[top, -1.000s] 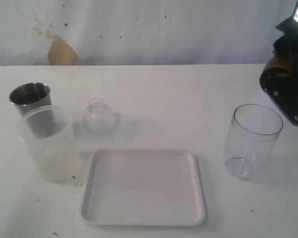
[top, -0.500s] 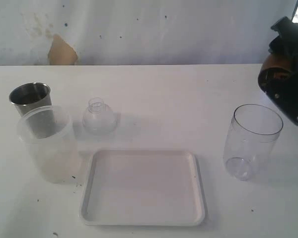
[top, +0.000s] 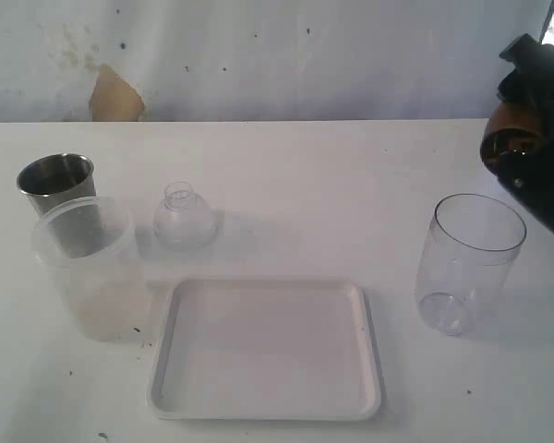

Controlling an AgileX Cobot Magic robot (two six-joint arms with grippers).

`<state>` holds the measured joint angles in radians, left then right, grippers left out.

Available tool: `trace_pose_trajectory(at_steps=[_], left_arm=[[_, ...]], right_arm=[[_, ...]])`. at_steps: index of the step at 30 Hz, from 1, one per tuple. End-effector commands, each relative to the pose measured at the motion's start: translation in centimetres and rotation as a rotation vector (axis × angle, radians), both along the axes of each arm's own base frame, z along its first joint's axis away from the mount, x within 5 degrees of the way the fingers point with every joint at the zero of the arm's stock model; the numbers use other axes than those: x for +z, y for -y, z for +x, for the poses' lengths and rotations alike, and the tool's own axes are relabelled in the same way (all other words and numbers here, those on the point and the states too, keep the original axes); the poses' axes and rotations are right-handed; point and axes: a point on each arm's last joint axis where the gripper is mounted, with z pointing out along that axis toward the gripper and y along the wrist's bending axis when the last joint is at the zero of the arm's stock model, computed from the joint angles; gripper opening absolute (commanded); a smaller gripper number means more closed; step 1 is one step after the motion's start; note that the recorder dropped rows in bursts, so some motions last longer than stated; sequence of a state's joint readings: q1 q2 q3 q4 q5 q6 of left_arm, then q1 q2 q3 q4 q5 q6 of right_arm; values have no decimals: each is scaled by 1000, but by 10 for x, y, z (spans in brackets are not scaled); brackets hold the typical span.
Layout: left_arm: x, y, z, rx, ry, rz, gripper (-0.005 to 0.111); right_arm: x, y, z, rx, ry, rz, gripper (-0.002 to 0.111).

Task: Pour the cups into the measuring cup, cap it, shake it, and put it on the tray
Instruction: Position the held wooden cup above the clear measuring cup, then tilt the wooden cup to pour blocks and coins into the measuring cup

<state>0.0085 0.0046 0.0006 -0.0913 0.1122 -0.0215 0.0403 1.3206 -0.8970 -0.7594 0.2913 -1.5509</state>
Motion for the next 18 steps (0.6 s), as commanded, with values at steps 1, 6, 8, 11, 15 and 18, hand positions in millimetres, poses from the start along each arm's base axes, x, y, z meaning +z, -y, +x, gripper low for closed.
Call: trace_pose_trajectory(at_steps=[1,6,8,11,15,18], left_arm=[[2,0,0,3,19,-5,0],[2,0,0,3,19,-5,0],[2,0,0,3,19,-5,0],[2,0,0,3,19,-5,0],[2,0,0,3,19,-5,0],[2,0,0,3,19,-5,0]], right_arm=[[-3,-7,-2,30,-19,-21,0],[-11,-14,-4,60,-38,-23,0],[-12,-14,-4,74,-37,-36,0],[-12,-14,-4,91,-42,-63,0],[-11,-15,-4,102,-32,-64,0],[-9,-16,-3,125,-12,-72,0]])
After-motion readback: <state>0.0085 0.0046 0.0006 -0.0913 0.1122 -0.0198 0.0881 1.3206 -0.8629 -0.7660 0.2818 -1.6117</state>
